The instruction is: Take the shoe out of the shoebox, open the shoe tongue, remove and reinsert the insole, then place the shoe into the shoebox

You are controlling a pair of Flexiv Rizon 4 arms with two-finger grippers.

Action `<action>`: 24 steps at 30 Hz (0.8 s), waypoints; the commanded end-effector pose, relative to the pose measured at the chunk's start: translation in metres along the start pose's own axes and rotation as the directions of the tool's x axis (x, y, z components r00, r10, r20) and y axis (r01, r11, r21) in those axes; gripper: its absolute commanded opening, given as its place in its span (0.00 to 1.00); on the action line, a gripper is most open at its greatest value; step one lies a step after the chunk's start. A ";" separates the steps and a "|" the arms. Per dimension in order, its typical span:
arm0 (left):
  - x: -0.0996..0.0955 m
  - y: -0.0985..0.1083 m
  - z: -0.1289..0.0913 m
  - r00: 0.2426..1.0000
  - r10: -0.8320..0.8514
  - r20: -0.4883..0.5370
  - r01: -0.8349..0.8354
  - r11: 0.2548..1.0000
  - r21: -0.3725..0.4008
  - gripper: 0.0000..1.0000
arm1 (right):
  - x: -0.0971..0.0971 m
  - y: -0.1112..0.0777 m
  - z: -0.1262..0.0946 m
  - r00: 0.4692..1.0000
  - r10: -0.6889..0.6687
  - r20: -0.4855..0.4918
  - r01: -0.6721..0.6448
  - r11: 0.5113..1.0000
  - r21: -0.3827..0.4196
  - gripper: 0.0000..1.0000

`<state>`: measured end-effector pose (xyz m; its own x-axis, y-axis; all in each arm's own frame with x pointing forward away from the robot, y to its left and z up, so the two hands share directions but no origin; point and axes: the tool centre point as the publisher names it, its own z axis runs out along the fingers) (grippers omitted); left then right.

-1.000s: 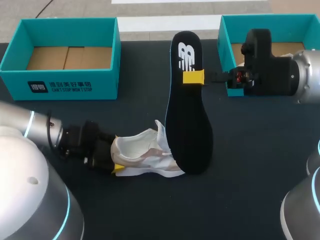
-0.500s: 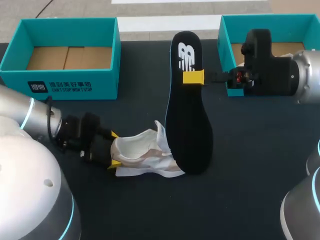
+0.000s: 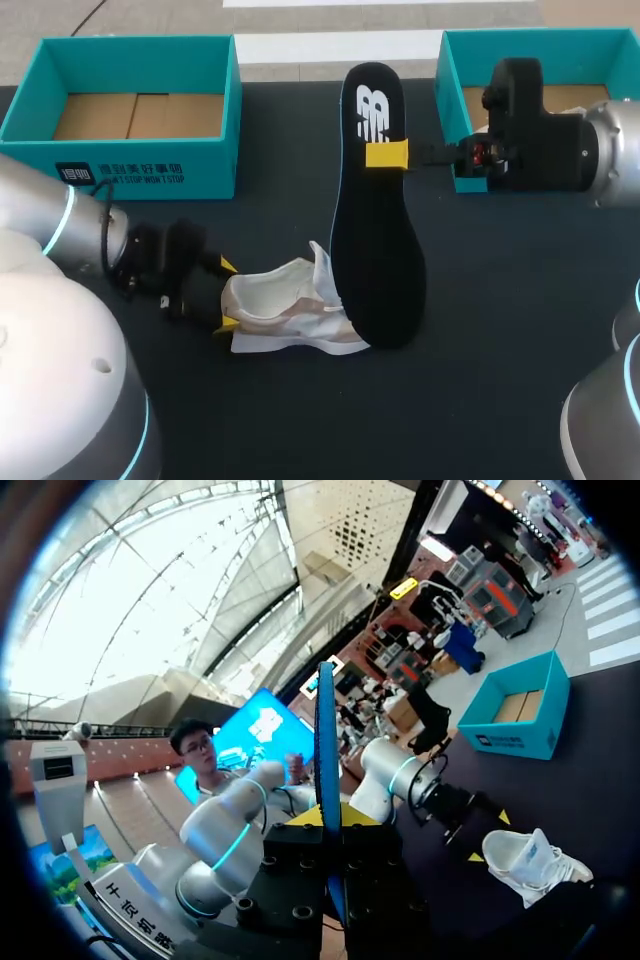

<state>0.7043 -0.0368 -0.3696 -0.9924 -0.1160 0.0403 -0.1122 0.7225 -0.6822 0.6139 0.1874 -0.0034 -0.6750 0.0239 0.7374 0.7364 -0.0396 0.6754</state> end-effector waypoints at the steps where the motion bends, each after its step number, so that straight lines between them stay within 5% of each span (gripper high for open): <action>1: 0.002 -0.009 -0.014 1.000 -0.004 -0.008 0.003 0.996 -0.084 1.00 | 0.000 0.000 0.003 1.000 0.002 0.004 -0.002 1.000 0.002 0.00; 12: 0.006 -0.036 -0.030 1.000 -0.007 0.002 0.007 0.945 -0.327 1.00 | 0.000 0.000 0.003 1.000 0.002 0.004 -0.002 1.000 0.002 0.00; 24: 0.006 -0.058 -0.042 1.000 -0.023 -0.010 0.015 0.871 -0.492 1.00 | 0.000 0.000 0.003 1.000 0.002 0.004 -0.002 1.000 0.002 0.00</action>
<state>0.7031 -0.0488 -0.3072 -0.9900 -0.1273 0.0602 -0.1408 0.9053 -0.4007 0.6138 0.1874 -0.0034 -0.6752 0.0238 0.7373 0.7363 -0.0393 0.6755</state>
